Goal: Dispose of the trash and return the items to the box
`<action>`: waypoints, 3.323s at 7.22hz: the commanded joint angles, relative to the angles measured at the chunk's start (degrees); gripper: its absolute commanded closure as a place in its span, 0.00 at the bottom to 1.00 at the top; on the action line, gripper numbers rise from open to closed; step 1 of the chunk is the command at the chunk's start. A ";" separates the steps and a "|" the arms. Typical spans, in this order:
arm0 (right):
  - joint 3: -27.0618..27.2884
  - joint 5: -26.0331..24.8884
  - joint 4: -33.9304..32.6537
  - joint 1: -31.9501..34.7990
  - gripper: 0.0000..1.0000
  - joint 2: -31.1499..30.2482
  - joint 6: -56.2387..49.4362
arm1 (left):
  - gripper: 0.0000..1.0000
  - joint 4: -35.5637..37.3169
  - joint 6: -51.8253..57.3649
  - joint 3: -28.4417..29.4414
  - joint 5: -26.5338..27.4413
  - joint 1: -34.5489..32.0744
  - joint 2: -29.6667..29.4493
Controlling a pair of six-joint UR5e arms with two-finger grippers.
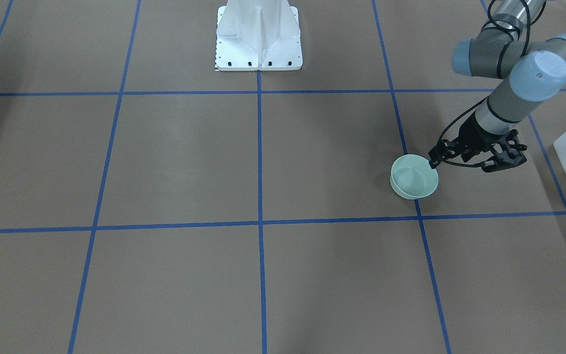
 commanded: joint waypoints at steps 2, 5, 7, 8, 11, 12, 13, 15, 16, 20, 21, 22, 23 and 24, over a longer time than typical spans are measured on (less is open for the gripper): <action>1.25 1.13 0.04 -1.78 0.00 0.12 1.88 | 0.34 -0.51 -1.63 4.80 1.91 2.12 -3.54; 2.74 1.13 0.04 -2.75 0.00 0.04 4.25 | 1.00 -0.59 -2.51 4.46 1.39 2.30 -3.63; 2.66 1.13 0.04 -2.75 0.00 0.12 4.25 | 1.00 0.02 -2.42 0.08 -3.59 0.99 -3.54; 2.66 1.13 0.04 -2.75 0.00 0.12 4.25 | 1.00 0.28 -1.55 -1.60 -7.54 -4.24 -2.93; 7.21 0.78 0.22 -8.26 0.00 0.21 13.70 | 1.00 0.37 30.13 -0.39 -18.21 -24.62 8.89; 8.36 0.78 0.31 -9.68 0.00 0.21 15.66 | 1.00 1.50 44.80 4.84 -19.00 -32.43 10.51; 8.63 0.61 0.31 -10.56 0.00 0.30 15.94 | 1.00 2.30 60.09 13.59 -19.26 -39.73 10.61; 8.46 0.43 0.31 -11.27 0.00 0.74 15.94 | 1.00 2.48 74.01 27.43 -18.57 -47.42 7.37; 8.37 0.43 0.31 -11.45 0.00 0.74 15.94 | 1.00 2.48 78.13 32.09 -18.48 -48.58 7.27; 7.93 0.17 0.31 -11.71 0.00 0.74 15.94 | 1.00 2.39 75.74 42.99 -12.33 -51.31 0.81; 7.85 0.34 0.31 -11.71 0.00 0.65 15.94 | 1.00 1.52 71.62 47.91 -12.15 -51.31 -2.54; 7.85 0.34 0.22 -11.80 0.00 0.65 15.94 | 1.00 0.91 70.54 48.48 -12.15 -51.31 -2.05; 7.67 0.25 0.22 -12.06 0.00 0.65 15.94 | 1.00 0.90 70.26 48.40 -12.15 -51.31 -1.00; 7.67 0.34 0.31 -12.15 0.00 0.65 15.94 | 1.00 0.90 70.26 48.48 -12.15 -51.31 -0.73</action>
